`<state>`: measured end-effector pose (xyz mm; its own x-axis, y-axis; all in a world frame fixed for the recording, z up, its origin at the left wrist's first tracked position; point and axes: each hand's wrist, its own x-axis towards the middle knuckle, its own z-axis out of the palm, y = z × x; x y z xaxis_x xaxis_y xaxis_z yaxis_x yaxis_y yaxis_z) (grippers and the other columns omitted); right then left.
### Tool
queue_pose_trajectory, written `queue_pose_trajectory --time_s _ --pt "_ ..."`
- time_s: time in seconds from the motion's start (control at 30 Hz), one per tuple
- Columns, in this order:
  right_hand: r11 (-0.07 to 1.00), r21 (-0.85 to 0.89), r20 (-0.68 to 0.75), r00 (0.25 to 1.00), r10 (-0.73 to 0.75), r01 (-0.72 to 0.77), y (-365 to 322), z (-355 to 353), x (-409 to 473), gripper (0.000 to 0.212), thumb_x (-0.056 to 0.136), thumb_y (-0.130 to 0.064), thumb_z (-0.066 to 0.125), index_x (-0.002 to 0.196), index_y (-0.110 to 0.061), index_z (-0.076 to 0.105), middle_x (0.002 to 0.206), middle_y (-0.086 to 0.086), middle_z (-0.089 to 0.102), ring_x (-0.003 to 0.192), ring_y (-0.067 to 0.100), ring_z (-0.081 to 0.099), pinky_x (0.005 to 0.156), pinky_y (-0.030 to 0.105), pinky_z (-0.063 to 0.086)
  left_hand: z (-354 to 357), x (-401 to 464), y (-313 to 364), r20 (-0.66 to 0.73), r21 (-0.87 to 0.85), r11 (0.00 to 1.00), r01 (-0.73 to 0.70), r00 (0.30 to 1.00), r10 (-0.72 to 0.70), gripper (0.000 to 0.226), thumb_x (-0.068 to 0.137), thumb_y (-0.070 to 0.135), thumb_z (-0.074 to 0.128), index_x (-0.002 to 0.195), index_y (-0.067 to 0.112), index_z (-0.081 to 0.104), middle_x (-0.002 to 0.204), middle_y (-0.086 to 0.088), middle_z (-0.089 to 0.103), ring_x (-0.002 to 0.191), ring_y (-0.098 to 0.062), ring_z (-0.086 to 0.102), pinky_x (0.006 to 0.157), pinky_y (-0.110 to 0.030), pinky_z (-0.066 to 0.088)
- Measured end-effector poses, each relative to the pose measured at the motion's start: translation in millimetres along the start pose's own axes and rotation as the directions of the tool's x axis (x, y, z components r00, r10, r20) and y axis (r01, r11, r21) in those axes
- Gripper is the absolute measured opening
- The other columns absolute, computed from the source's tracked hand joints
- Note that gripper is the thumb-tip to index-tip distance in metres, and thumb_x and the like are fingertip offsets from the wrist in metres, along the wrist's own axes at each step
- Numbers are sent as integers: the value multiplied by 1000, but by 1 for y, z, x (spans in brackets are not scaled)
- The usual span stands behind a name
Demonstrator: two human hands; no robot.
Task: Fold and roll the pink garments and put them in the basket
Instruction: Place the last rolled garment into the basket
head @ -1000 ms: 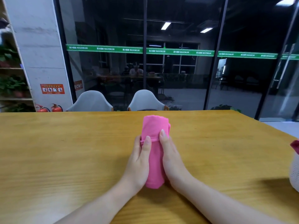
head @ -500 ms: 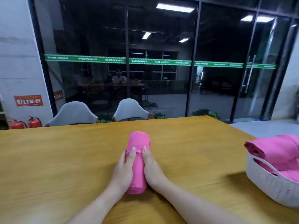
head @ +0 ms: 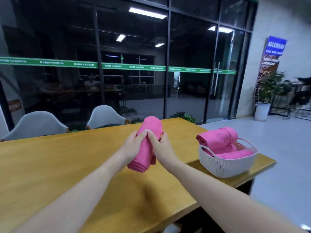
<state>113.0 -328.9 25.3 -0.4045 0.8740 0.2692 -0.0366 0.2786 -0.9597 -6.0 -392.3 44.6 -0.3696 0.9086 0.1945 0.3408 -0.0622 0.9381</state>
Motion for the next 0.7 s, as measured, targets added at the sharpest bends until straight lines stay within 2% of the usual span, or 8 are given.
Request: queue_pose_trajectory --time_s 0.07,0.13,0.23,0.3,0.43,0.5,0.6,0.7 --pt "999 -5 -43 998 -36 36 -12 -35 -1 45 97 -52 62 126 -24 41 120 -2 62 101 8 65 70 19 55 17 -5 29 129 -52 999 6 992 0 37 102 49 53 121 18 59 103 -12 75 87 -31 75 81 -46 62" --pt "998 9 -56 997 -57 57 -23 -68 -4 49 95 -51 65 131 -28 40 124 0 64 102 14 69 79 34 62 31 -8 48 279 -43 999 10 960 3 44 95 50 66 128 25 54 106 -9 76 89 -29 76 83 -46 62" --pt "991 108 -87 994 -66 75 -31 -118 -11 55 96 -44 67 142 -38 35 129 3 61 105 25 72 84 51 62 53 -10 62 420 0 999 -39 907 35 78 78 53 84 142 36 43 124 -1 68 101 -18 74 92 -40 60" --pt "988 146 -123 992 -33 51 -32 -153 -17 66 95 -45 68 149 -42 31 133 9 59 106 30 72 83 53 62 75 -10 68 457 23 997 -67 888 50 92 73 56 86 148 35 37 129 0 64 105 -15 72 96 -39 58" --pt "993 116 -159 986 44 -25 -30 -219 -28 69 94 -44 70 150 -40 31 133 18 58 96 38 75 78 56 62 119 -9 81 443 165 965 -202 890 110 76 83 60 75 144 30 42 124 4 63 103 -12 70 89 -33 60" --pt "1000 -6 -158 987 15 -16 -29 -248 -35 71 89 -46 75 147 -39 34 129 18 60 97 34 75 80 53 62 137 -4 86 450 232 926 -298 877 170 67 87 57 72 141 30 44 123 7 61 103 -10 66 89 -33 59" --pt "943 -332 -195 977 -89 19 -26 -282 -42 92 67 -72 80 143 -37 41 124 3 61 108 22 69 85 45 62 162 7 85 481 236 897 -375 847 227 67 89 52 73 144 29 42 123 9 59 105 -10 63 90 -36 59" --pt "848 -529 -207 967 -148 16 -18 -312 -40 88 67 -75 76 138 -31 48 122 -7 61 109 14 64 92 45 58 184 17 83 490 266 857 -441 828 273 72 86 55 74 146 33 40 122 12 58 105 -10 62 88 -37 59"
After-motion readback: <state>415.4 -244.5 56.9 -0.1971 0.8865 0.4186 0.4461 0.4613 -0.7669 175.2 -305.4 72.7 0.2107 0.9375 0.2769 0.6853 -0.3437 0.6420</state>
